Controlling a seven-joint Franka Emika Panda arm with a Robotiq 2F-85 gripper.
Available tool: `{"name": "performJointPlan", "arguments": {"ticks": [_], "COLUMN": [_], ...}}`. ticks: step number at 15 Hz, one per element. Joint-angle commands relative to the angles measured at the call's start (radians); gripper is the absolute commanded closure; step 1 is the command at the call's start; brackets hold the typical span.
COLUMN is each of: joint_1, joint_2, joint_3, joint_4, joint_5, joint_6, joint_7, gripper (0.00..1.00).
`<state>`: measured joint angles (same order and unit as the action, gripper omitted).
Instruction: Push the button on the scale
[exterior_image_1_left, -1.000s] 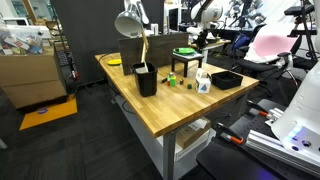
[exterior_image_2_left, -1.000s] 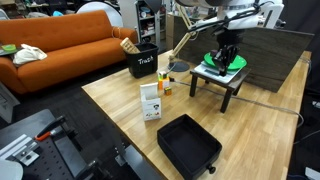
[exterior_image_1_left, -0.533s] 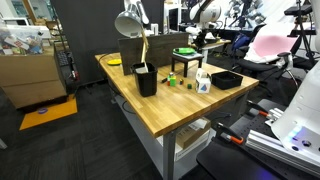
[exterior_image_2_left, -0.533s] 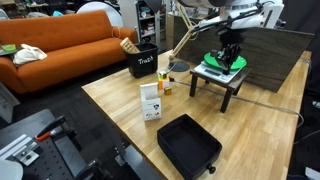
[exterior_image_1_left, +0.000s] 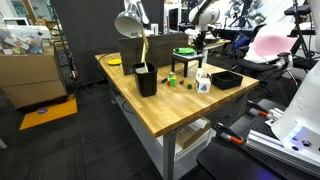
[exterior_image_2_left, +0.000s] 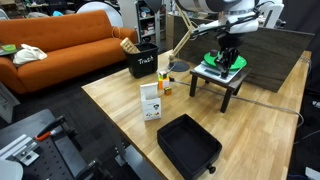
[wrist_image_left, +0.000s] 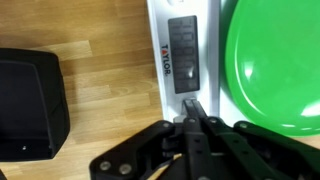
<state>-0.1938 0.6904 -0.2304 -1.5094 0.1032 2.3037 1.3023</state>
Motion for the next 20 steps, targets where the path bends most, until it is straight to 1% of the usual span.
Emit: {"name": "performJointPlan", "arguments": {"ticks": [1,6,14,20], "joint_1": [0.002,0.0,-0.025,-0.03], "joint_2": [0.011,0.012,0.027,0.021], "joint_3": [-0.003,0.006,0.027,0.026], "joint_4": [0.019,0.001,0.004,-0.005], "joint_5": [0.008,0.02,0.066,0.09], "joint_6": [-0.029,-0.037,-0.061,-0.055], "joint_7": [-0.013,-0.014,-0.028,-0.029], "gripper": [1.0,1.0,1.0,1.0]}}
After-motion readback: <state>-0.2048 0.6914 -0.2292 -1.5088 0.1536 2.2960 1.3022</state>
